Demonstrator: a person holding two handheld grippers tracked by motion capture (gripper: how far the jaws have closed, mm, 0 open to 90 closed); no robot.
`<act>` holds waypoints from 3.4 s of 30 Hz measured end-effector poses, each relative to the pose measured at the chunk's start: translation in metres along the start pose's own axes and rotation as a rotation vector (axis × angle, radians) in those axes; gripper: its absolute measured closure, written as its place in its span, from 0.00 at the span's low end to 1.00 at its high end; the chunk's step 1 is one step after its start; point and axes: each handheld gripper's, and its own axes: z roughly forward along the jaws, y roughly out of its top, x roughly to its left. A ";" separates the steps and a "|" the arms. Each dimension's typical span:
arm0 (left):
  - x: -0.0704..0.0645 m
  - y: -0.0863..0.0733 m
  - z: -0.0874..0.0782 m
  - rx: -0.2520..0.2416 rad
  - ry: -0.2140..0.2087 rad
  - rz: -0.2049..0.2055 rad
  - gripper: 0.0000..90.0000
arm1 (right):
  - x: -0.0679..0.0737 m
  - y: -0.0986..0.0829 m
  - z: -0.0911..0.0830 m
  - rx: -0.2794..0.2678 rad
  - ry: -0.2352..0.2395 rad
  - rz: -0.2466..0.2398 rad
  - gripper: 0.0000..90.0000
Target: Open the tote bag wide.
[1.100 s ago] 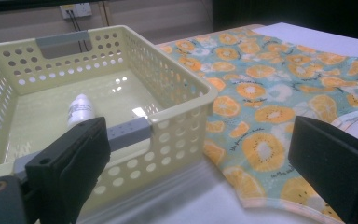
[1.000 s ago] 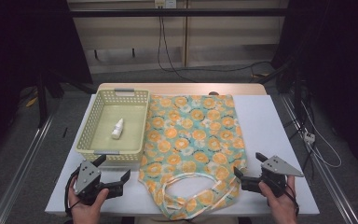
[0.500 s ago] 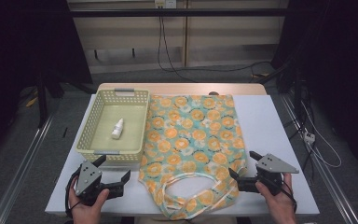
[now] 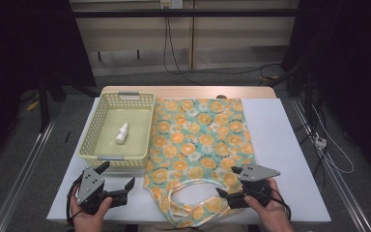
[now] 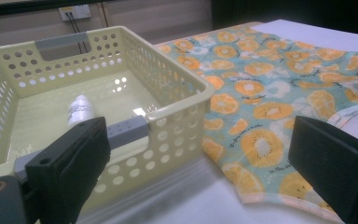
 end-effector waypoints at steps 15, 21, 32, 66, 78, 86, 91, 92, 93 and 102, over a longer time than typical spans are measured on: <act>-0.001 0.001 0.004 0.006 -0.011 0.016 0.06 | 0.046 0.014 0.038 0.156 0.235 -0.142 0.38; -0.002 0.002 0.008 0.009 -0.022 0.019 0.06 | 0.042 0.010 0.049 0.202 0.300 -0.125 0.56; -0.002 0.002 0.008 0.017 -0.023 0.028 0.06 | 0.040 0.006 0.053 0.261 0.321 -0.156 0.91; 0.000 0.002 0.007 0.009 -0.015 0.021 0.06 | 0.000 0.033 0.039 0.112 0.248 -0.047 1.00; 0.001 0.001 0.007 0.008 -0.016 0.019 0.06 | -0.040 0.056 0.058 0.092 0.132 -0.006 1.00; 0.001 0.002 0.007 0.016 -0.016 0.028 0.06 | -0.077 0.059 0.068 0.084 0.032 0.044 1.00; 0.000 0.001 0.008 0.013 -0.019 0.025 0.06 | -0.100 0.061 0.078 0.091 -0.019 0.083 1.00; 0.001 0.001 0.008 0.017 -0.020 0.027 0.06 | -0.105 0.062 0.080 0.088 -0.029 0.090 1.00; 0.001 0.001 0.008 0.017 -0.020 0.028 0.06 | -0.109 0.063 0.082 0.089 -0.033 0.100 1.00; 0.002 0.001 0.007 0.013 -0.022 0.026 0.06 | -0.130 0.073 0.104 0.118 -0.077 0.117 1.00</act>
